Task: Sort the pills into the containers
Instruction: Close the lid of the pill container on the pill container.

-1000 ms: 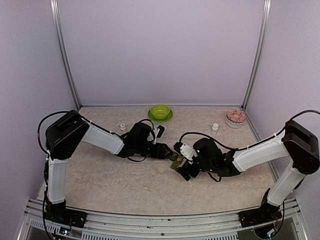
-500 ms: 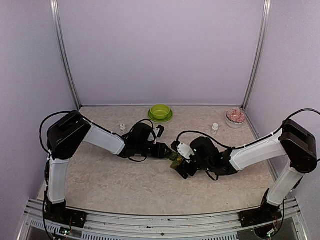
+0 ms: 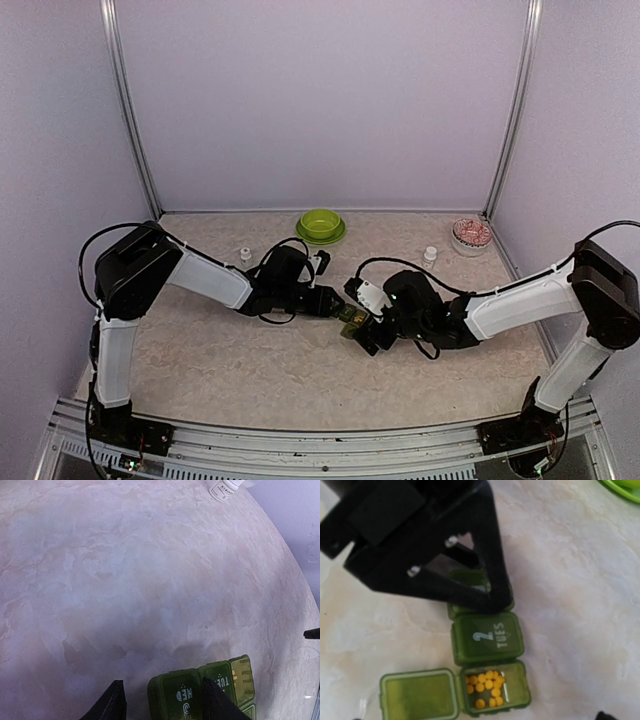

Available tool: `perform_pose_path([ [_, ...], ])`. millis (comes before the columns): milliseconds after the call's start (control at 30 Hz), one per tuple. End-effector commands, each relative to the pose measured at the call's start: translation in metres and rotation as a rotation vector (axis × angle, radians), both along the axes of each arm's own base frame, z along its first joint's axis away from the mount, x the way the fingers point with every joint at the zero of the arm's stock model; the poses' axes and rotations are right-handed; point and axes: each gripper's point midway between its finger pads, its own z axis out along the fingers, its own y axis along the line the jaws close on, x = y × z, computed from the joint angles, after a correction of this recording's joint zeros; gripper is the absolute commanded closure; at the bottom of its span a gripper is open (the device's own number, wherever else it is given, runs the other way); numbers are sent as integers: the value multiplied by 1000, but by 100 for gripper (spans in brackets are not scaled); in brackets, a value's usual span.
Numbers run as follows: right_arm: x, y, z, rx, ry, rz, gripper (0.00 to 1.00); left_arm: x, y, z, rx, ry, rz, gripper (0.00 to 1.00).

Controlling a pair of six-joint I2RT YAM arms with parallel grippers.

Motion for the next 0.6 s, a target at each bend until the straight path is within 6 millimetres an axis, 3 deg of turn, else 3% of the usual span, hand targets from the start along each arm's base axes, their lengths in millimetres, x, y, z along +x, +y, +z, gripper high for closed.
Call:
perform_pose_path([
  [0,0,5,19,26,-28,10,0,-18,19,-48,145,89,-10,50],
  [567,3,16,-16,-141,-52,61,0,-17,21,-58,175,100,-4,50],
])
